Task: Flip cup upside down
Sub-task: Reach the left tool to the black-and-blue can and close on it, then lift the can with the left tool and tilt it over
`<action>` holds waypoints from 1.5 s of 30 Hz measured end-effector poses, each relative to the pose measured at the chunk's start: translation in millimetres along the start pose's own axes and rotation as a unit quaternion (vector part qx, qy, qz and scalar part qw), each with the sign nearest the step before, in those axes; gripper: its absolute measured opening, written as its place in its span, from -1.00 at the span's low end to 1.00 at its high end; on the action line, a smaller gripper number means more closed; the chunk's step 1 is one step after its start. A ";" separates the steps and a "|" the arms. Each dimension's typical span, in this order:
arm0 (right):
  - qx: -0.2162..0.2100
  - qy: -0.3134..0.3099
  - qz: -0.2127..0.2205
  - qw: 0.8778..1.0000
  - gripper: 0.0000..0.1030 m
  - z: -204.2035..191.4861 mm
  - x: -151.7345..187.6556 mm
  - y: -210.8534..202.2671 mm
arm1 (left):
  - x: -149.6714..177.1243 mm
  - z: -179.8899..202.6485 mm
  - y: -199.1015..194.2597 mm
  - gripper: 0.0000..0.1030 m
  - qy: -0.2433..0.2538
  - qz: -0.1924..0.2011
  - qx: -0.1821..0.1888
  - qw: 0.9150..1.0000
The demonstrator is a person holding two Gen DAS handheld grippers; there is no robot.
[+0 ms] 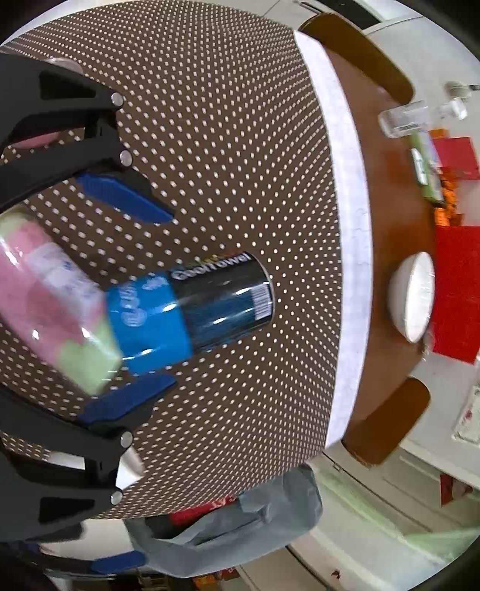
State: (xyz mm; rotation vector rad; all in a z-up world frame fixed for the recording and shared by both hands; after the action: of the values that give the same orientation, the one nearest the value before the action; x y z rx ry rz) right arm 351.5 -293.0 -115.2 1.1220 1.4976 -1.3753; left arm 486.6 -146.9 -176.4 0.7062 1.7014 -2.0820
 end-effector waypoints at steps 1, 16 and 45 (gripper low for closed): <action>-0.001 0.001 -0.003 1.000 0.88 1.4 0.3 3.1 | -2.6 0.2 6.0 0.60 0.003 -0.004 -0.010 1.000; -0.008 0.012 -0.012 1.000 0.88 10.9 14.0 11.3 | 1.1 19.2 72.5 0.57 -0.019 -0.077 -0.020 0.997; -0.021 0.020 0.003 1.000 0.88 3.8 12.3 -57.7 | -7.3 -23.8 -65.6 0.27 -0.039 0.069 -0.009 0.997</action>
State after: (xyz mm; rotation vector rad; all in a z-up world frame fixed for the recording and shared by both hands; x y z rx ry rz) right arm 292.7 -296.6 -110.6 1.1328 1.5423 -1.3194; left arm 459.0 -110.1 -123.5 0.7071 1.5801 -1.9712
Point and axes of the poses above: each gripper's, at about its wrist camera, not at the fingertips, and y roughly the way its jaws point, z to its right, x to its underside, the point moved 9 cm from there along y, roughly the way its jaws point, and after that the axes turned 13 degrees about z, right-handed, at the moved point
